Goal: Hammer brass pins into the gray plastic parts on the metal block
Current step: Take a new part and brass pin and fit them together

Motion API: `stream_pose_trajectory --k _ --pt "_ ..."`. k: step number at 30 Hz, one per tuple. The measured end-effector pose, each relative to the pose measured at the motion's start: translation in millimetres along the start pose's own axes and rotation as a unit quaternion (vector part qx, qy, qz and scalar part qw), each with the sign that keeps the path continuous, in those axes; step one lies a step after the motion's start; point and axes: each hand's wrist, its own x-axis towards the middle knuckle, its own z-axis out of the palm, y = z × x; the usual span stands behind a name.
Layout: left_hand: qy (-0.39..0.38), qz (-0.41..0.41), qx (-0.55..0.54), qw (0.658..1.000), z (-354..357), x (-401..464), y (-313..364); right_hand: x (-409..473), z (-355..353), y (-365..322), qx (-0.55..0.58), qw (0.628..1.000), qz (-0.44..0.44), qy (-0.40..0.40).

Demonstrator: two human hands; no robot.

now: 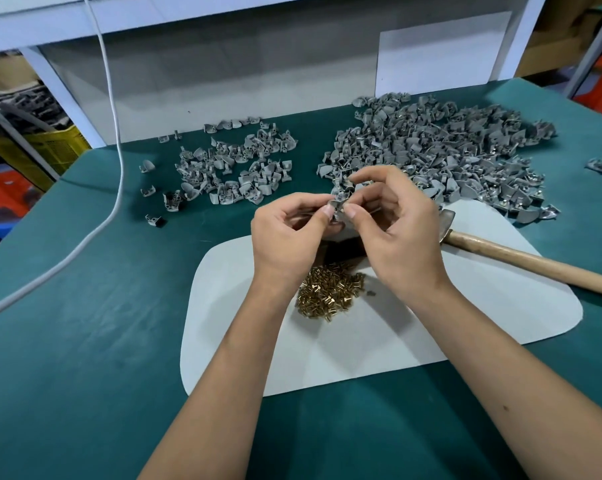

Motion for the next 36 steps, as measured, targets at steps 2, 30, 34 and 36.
stream_pose_trajectory --k 2,30,34,36 --pt "-0.005 -0.006 -0.001 1.0 2.5 -0.8 -0.7 -0.8 2.0 -0.7 0.009 1.0 -0.002 0.021" --pt "-0.011 -0.043 -0.04 0.998 7.2 -2.8 1.6 -2.7 8.4 4.0 -0.032 0.999 0.006 0.03" --pt "-0.01 -0.042 -0.022 0.999 8.4 -3.1 1.9 -2.8 9.2 3.9 -0.078 0.996 -0.025 0.017" --pt "-0.005 -0.037 -0.011 0.999 9.5 -3.4 1.3 -2.5 10.2 4.5 -0.103 0.994 -0.036 0.019"
